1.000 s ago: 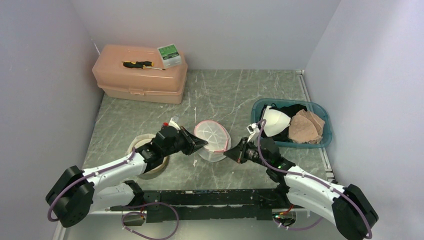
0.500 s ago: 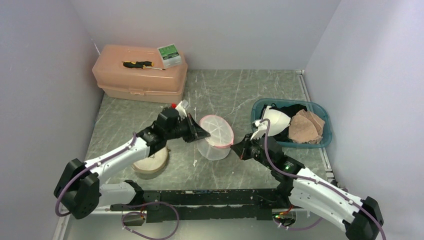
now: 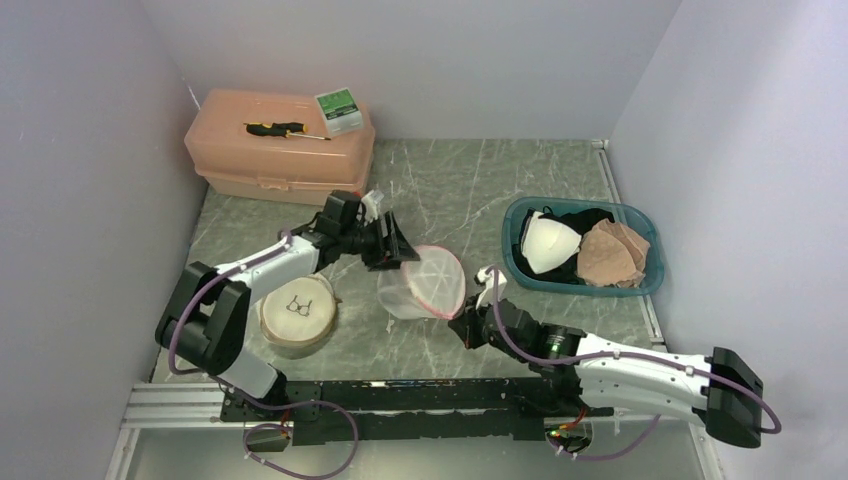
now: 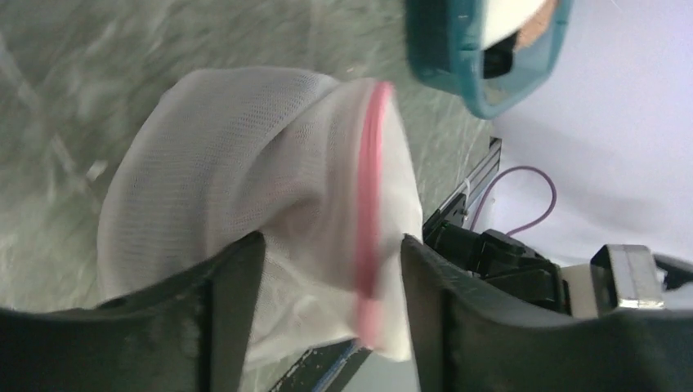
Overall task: Unzip the laundry bag and remove the bra
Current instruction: Unzip the laundry bag at the center of the board.
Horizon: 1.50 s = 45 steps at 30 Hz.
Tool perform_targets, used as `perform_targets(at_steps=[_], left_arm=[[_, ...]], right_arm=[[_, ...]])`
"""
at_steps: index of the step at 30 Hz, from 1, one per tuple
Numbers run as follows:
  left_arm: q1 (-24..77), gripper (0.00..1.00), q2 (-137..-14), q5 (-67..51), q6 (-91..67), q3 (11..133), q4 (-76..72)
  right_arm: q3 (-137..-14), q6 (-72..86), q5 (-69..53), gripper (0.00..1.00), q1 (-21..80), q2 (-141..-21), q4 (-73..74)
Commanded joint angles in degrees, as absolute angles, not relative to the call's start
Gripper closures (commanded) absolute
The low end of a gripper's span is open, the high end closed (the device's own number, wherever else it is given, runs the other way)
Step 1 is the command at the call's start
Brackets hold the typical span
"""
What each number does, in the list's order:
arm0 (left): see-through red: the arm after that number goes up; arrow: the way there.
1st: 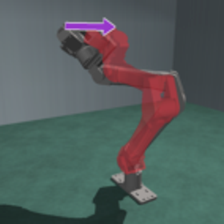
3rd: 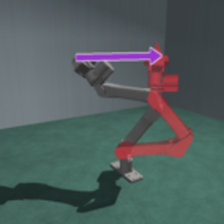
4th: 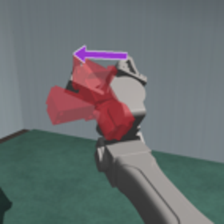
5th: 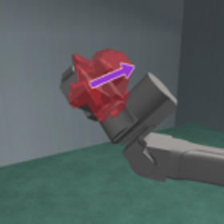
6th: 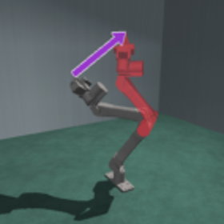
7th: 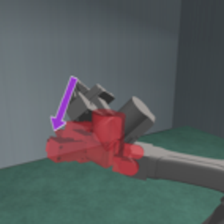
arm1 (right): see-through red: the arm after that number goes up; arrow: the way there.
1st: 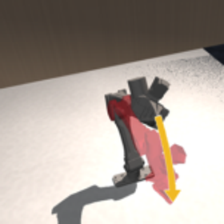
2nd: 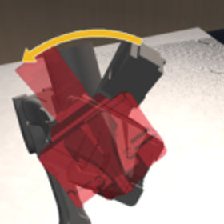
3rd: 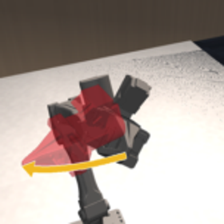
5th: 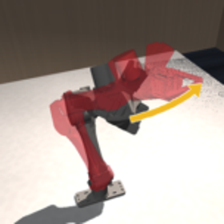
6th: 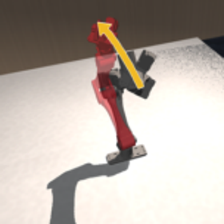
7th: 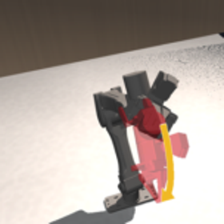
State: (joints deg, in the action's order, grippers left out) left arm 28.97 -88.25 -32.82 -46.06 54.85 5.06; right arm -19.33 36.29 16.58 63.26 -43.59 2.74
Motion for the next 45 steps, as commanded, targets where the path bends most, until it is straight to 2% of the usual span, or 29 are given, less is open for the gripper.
perform_targets(at_steps=[1, 3, 4, 5, 10, 14, 18, 21, 33, 45], left_arm=[[27.96, 0.25, -81.19, -30.08, -49.48, 48.57, 2.33], [27.79, 0.16, -75.01, -26.12, -51.25, 45.69, 5.26], [27.76, 0.08, -71.54, -23.74, -52.34, 44.58, 7.0], [27.77, 0.06, -68.03, -21.68, -54.1, 43.49, 8.67], [28.52, 0.06, -51.73, -12.29, -64.74, 38.45, 16.14], [34.47, 0.06, -44.39, -7.12, -72.91, 34.55, 18.27], [48.32, 0.06, -44.08, 1.83, -79.38, 31.82, 15.54], [54.77, 0.07, -48.07, 6.14, -81.08, 31.08, 11.42], [56.56, 0.19, -62.39, 6.91, -84.47, 34.5, 3.77], [56.52, 0.56, -65.1, 9.48, -86.32, 34.59, 3.65]], right_arm=[[-17.45, 39.51, 21.68, 1.0, 64.79, -45.85, -2.9], [-17.36, 39.12, 22.15, 1.0, 64.79, -45.96, -3.85], [-17.52, 38.73, 22.32, 1.0, 64.79, -46.15, -4.02], [-17.89, 38.37, 22.54, 1.0, 64.79, -46.47, -4.0], [-19.3, 37.57, 21.86, 1.0, 64.85, -48.94, -5.35], [-20.5, 37.65, 21.18, 1.0, 64.82, -51.54, -7.56], [-22.03, 37.11, 20.21, 1.0, 64.84, -54.53, -8.99], [-23.02, 36.35, 18.92, 1.0, 64.78, -55.89, -9.78], [-24.75, 34.52, 15.23, 1.0, 65.05, -57.54, -9.72], [-24.17, 32.74, 13.94, 1.0, 65.51, -56.57, -10.62]])
